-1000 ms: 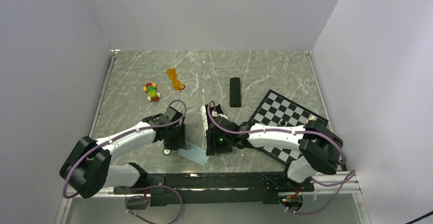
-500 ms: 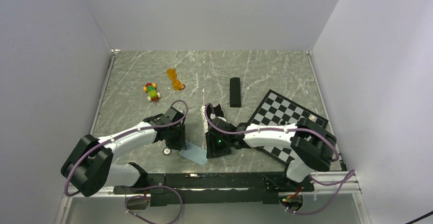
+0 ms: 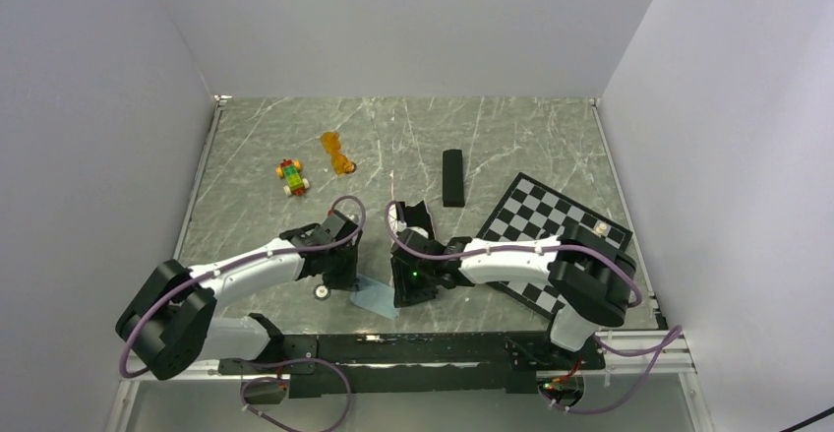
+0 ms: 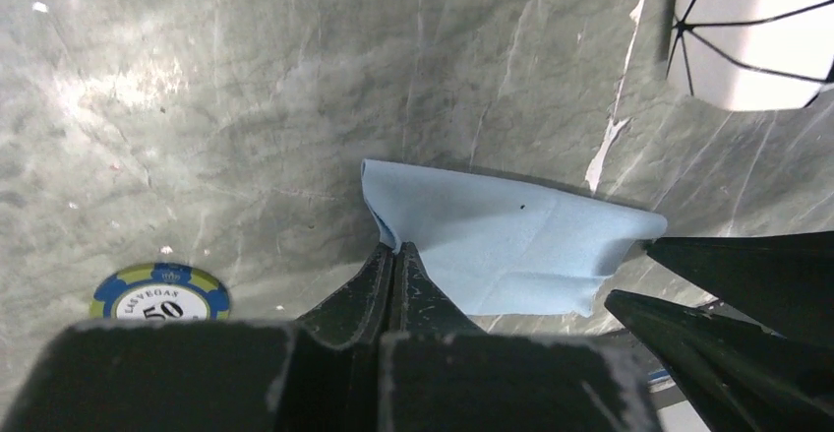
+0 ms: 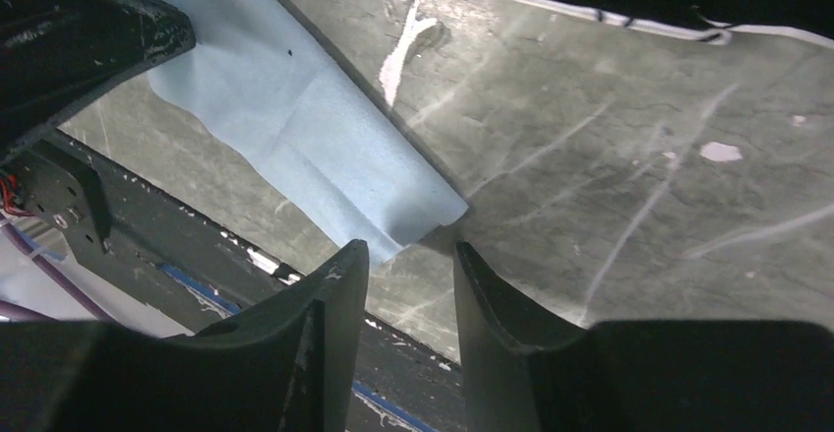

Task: Organize the sunglasses

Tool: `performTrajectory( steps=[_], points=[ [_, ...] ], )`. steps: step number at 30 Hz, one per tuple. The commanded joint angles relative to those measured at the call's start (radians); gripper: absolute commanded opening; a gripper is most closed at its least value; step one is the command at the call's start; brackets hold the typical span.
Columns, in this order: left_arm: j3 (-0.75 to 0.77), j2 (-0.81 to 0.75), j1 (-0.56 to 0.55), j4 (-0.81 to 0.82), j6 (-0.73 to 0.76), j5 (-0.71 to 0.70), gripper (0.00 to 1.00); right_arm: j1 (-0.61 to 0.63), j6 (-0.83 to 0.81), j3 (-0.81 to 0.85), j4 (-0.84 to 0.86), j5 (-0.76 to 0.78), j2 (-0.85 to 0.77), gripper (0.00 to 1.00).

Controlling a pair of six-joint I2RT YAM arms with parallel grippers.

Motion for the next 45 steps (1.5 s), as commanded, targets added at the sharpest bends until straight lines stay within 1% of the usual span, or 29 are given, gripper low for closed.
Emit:
performTrajectory(
  steps=[1,5,7,9,16,20,30,37,39,45],
  points=[
    [-0.065,-0.054,-0.031,-0.06,-0.084,-0.065,0.0,0.022,0.019,0.065,-0.028,0.038,0.028,0.4],
    [-0.105,-0.112,-0.036,-0.037,-0.142,-0.068,0.0,0.03,0.018,0.076,-0.057,0.068,0.031,0.39],
    [-0.118,-0.123,-0.036,-0.035,-0.165,-0.105,0.0,0.036,0.019,0.08,-0.062,0.078,0.033,0.38],
    [-0.132,-0.127,-0.035,-0.031,-0.187,-0.112,0.0,0.039,0.016,0.087,-0.069,0.08,0.041,0.38],
    [-0.171,-0.14,-0.038,0.007,-0.221,-0.093,0.0,0.058,0.005,0.123,-0.081,0.079,0.085,0.36],
    [-0.174,-0.152,-0.037,0.008,-0.226,-0.09,0.0,0.064,0.004,0.131,-0.08,0.098,0.095,0.33],
    [-0.188,-0.186,-0.039,0.018,-0.235,-0.089,0.0,0.064,-0.013,0.162,-0.078,0.118,0.133,0.21],
    [-0.195,-0.197,-0.04,0.038,-0.238,-0.081,0.0,0.066,-0.021,0.164,-0.067,0.125,0.137,0.03],
    [-0.192,-0.203,-0.041,0.037,-0.236,-0.081,0.0,0.066,-0.023,0.162,-0.058,0.132,0.135,0.0],
    [-0.186,-0.218,-0.041,0.046,-0.222,-0.081,0.0,0.067,-0.031,0.172,-0.069,0.176,0.13,0.0]
  ],
)
